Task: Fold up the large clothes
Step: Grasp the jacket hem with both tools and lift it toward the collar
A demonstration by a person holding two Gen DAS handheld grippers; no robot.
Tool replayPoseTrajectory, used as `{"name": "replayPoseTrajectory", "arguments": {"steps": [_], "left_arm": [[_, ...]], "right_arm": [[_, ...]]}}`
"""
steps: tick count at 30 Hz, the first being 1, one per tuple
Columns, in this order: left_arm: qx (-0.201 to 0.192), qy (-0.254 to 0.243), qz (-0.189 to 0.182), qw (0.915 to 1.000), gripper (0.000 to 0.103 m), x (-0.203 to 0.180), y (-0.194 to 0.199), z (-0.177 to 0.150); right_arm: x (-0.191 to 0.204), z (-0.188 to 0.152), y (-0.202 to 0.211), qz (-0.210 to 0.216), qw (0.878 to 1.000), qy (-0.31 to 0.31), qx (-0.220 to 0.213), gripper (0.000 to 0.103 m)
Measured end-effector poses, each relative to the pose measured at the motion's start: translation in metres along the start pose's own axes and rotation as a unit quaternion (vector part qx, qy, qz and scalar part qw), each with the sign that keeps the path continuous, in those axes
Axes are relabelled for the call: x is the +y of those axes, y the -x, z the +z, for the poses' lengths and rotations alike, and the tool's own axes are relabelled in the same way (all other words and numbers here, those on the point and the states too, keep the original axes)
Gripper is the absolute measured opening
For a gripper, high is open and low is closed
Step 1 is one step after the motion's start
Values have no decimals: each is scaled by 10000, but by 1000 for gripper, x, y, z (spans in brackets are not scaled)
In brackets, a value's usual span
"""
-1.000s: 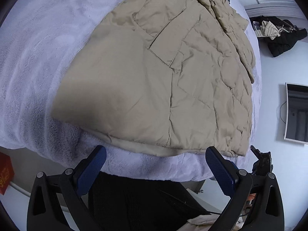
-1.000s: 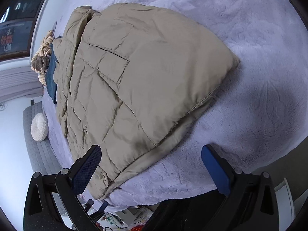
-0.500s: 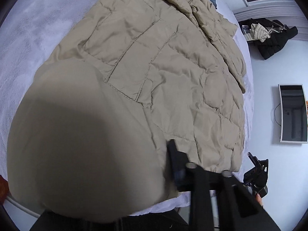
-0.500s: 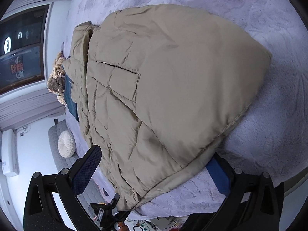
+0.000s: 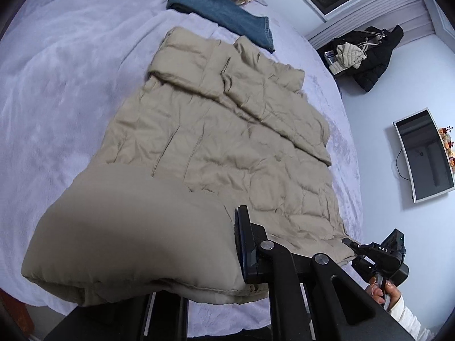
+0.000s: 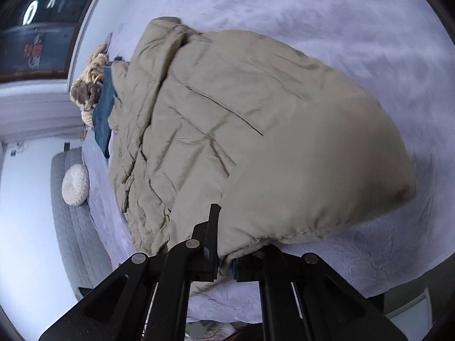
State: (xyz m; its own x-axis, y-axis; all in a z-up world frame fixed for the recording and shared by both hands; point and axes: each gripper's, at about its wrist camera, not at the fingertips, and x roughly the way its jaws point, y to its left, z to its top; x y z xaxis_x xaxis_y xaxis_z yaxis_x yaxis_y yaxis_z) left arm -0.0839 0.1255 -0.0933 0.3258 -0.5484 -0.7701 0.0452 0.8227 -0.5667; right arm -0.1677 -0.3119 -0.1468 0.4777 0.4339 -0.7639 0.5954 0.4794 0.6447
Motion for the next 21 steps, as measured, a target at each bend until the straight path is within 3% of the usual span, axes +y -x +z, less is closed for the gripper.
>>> {"name": "replayPoseTrajectory", "arguments": {"steps": [4,8,12,17,21], "left_arm": [[-313,-223,-67,9992,14,-24,13,38],[-681,-465,46,9966,14,-52,16,90],[-1017,-662,312,9921,14,-75,10,143],[-1179,-790,835,9864,14,-90,-26,199],[-1057,-697,1241,9842,14,-78,-77,234]], "right_arm": [[55,26,15,-283,9943,1007,-225,7],[116,59,23,-554,9781,1942,-512,6],[176,105,20,-489,9615,2621,-664,6],[232,170,-10,-415,9491,3066,-592,6],[247,211,-50,-491,9509,3031,-398,6]]}}
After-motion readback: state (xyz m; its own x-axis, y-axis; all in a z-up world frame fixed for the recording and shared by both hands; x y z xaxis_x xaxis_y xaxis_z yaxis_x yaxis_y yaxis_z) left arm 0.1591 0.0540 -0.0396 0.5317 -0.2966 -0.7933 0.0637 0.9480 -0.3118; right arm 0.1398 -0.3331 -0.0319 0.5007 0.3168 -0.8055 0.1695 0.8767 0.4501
